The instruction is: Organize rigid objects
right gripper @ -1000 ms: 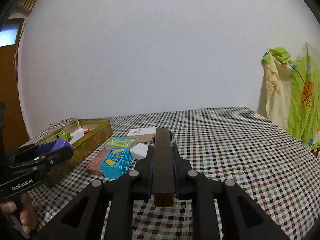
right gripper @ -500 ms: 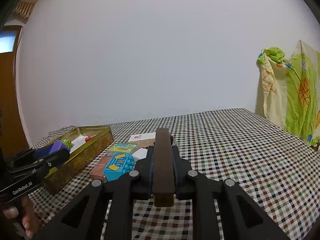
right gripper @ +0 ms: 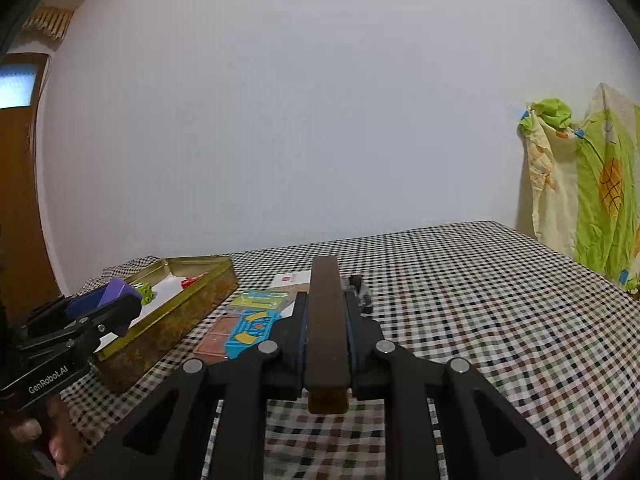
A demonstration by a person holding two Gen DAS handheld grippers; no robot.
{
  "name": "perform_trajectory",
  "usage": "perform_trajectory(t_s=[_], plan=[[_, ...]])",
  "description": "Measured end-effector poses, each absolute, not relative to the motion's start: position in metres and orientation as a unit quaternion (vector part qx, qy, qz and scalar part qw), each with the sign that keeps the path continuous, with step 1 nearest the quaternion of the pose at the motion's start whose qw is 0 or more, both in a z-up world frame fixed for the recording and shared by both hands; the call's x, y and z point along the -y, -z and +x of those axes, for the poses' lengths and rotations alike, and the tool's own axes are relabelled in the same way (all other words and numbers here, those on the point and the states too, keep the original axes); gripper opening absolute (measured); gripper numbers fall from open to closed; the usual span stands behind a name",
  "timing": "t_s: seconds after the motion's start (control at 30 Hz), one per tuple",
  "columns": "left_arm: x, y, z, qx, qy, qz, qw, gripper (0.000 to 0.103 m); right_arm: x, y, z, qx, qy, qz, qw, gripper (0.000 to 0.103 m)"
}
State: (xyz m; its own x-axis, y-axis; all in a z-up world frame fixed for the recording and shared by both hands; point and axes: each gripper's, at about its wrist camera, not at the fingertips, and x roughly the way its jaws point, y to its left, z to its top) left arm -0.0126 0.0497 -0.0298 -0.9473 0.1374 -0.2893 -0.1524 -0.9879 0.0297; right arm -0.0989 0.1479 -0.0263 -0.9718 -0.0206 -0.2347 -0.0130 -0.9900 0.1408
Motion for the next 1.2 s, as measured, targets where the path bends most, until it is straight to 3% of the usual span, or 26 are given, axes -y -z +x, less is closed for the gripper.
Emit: perform_trajectory(t_s=[1.2], plan=[[0.0, 0.027, -0.001, 0.016, -0.991, -0.122, 0.044, 0.039, -0.098, 0.027, -0.111, 0.045, 0.99, 0.125, 0.049, 0.017]])
